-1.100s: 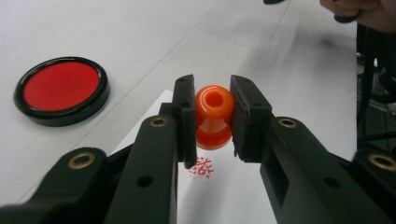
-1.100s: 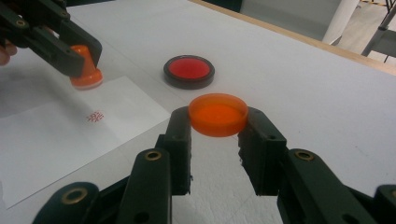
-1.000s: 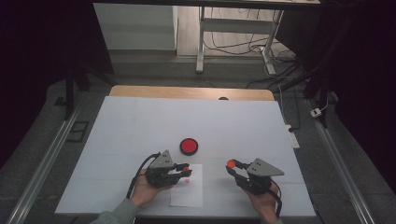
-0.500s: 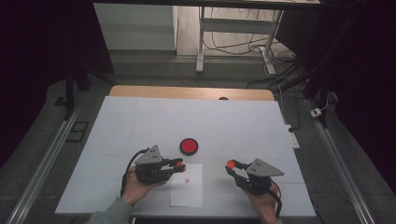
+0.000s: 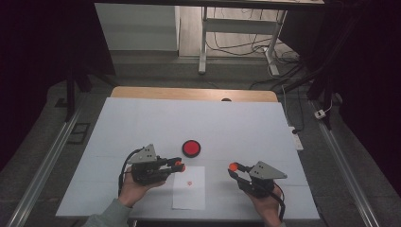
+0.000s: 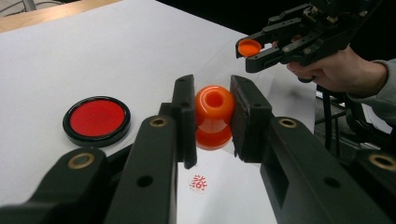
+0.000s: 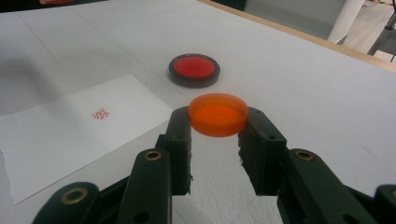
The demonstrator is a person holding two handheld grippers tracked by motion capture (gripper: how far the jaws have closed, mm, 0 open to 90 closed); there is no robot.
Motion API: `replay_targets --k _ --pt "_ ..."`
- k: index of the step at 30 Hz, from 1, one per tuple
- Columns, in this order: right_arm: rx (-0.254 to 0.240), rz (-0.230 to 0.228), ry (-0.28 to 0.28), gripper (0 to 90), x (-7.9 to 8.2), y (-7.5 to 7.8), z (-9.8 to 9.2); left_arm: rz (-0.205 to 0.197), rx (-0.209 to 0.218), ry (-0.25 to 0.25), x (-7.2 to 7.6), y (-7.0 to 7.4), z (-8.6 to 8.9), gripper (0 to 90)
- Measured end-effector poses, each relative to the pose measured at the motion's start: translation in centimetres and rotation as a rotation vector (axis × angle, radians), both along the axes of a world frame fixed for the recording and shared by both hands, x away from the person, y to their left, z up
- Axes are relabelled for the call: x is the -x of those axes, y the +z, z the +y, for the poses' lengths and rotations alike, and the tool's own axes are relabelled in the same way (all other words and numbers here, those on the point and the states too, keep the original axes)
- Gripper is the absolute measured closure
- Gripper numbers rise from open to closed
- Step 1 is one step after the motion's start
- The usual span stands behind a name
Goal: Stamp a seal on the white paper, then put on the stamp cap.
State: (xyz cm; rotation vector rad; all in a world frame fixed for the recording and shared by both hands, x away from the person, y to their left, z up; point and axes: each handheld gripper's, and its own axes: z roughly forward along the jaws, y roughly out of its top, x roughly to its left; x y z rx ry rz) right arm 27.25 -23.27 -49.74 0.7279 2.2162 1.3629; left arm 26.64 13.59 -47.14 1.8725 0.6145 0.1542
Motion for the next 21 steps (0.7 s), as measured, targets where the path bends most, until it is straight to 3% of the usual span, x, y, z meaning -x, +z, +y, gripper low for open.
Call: replay_targets --k 21 --pt "0.006 0.007 0.020 64.5 -0.15 -0.30 0.53 -0.002 -0.007 0.006 -0.06 -0.36 -0.40 72.9"
